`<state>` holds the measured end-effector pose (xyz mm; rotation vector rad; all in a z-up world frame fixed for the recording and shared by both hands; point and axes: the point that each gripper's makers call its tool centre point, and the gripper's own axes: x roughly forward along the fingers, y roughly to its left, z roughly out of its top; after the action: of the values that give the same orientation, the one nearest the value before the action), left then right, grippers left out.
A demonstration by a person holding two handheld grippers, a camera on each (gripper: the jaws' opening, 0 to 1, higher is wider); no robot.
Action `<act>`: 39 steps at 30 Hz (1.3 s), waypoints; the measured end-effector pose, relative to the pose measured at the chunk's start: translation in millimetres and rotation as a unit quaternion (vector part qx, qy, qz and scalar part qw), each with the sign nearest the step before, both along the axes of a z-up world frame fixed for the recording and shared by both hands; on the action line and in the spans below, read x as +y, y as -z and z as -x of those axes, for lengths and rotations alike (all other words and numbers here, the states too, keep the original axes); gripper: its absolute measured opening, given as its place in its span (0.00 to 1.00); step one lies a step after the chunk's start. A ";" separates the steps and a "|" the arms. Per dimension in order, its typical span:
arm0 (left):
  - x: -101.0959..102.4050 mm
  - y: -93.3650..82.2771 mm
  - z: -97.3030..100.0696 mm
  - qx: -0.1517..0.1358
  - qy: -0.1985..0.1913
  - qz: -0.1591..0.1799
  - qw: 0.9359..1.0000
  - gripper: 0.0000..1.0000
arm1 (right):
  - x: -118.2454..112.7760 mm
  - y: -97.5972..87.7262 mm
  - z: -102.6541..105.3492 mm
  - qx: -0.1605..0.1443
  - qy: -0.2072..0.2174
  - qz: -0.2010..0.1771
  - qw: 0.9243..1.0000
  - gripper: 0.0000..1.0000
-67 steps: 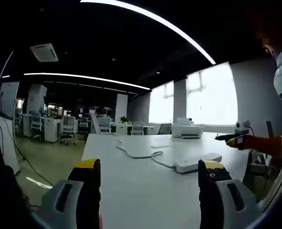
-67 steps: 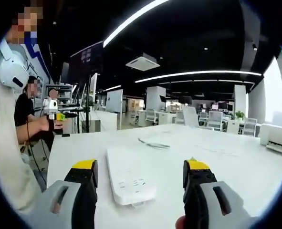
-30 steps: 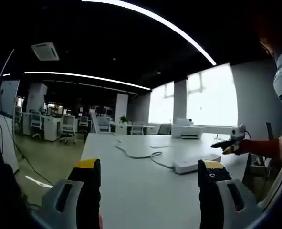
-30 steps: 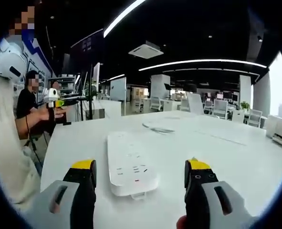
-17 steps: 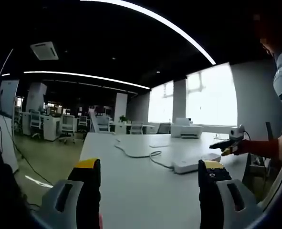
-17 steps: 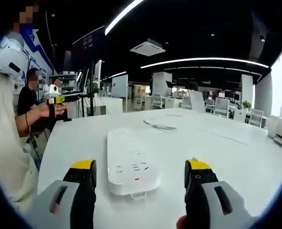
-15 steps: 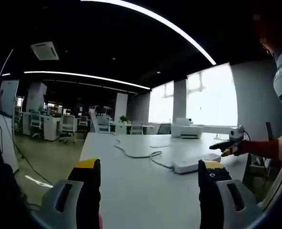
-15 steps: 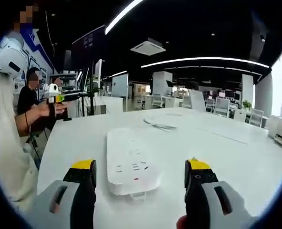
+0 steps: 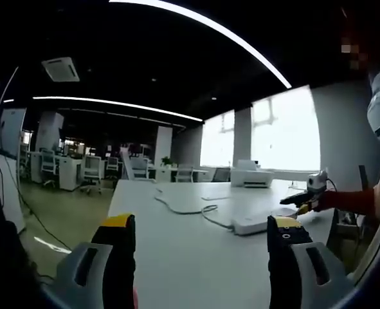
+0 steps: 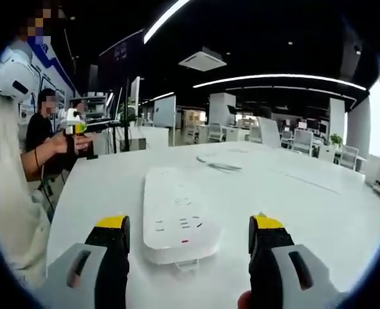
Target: Pick up the power strip scattered on the table, fix it on the side mounting bracket of the table, and press the switch
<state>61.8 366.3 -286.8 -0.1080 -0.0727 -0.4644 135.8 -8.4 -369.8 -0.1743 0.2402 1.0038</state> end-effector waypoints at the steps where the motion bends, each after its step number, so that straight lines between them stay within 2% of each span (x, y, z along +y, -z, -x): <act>1: 0.6 0.5 -0.1 0.000 0.000 0.000 1.000 0.88 | 0.6 0.9 0.1 0.001 -0.001 0.002 1.000 0.71; 14: 1.9 -0.5 -1.5 -0.001 0.001 0.002 1.000 0.88 | 2.1 14.7 2.7 0.013 -0.015 0.021 1.000 0.70; 39: 1.4 0.8 0.9 0.003 0.000 0.001 1.000 0.88 | 3.0 24.0 2.0 0.021 -0.029 0.030 0.999 0.66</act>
<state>60.9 367.6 -287.6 -0.1110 -0.0668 -0.4640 133.9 -5.4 -393.7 -0.2157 0.3050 1.0587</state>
